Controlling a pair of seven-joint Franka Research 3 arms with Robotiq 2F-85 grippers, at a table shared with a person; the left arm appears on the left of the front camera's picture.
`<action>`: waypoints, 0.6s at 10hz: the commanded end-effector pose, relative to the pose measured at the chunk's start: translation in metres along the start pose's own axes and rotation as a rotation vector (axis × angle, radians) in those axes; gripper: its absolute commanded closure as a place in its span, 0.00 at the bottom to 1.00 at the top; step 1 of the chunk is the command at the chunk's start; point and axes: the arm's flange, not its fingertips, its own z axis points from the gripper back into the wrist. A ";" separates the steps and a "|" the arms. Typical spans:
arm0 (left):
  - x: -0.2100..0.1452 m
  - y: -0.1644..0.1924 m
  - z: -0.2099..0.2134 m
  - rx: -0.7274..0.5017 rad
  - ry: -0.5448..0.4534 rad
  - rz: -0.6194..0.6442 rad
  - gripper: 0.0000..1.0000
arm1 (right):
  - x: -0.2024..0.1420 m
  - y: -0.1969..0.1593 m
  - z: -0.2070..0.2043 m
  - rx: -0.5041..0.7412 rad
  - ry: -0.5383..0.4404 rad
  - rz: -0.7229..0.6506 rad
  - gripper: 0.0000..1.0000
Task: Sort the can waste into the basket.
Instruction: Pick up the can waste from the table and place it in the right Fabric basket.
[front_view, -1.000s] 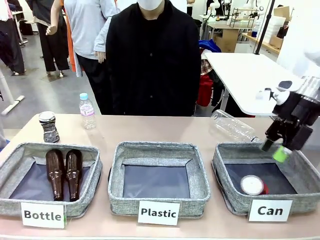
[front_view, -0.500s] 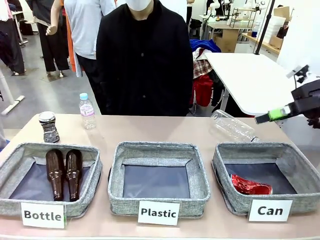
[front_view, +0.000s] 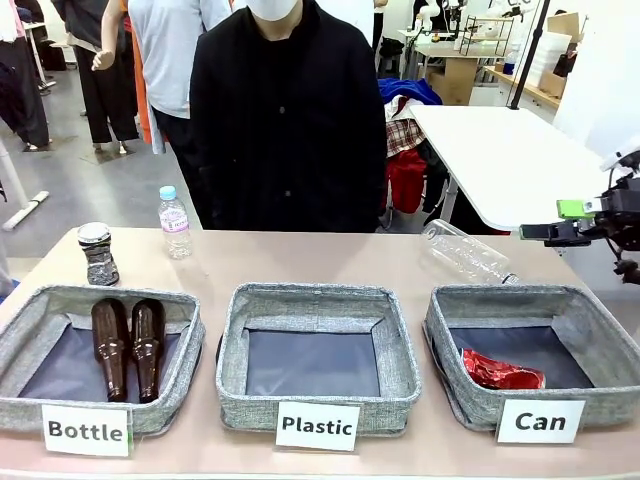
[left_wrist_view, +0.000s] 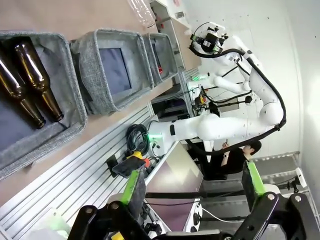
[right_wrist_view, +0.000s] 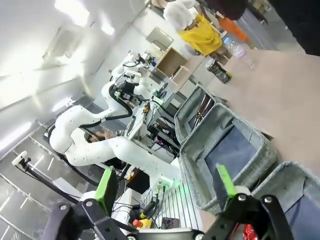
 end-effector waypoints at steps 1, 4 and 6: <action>-0.005 -0.001 0.003 -0.008 0.007 -0.002 0.00 | 0.004 0.005 0.000 -0.025 0.036 0.018 0.00; -0.005 -0.001 0.003 -0.008 0.007 -0.002 0.00 | 0.004 0.005 0.000 -0.025 0.036 0.018 0.00; -0.005 -0.001 0.003 -0.008 0.007 -0.002 0.00 | 0.004 0.005 0.000 -0.025 0.036 0.018 0.00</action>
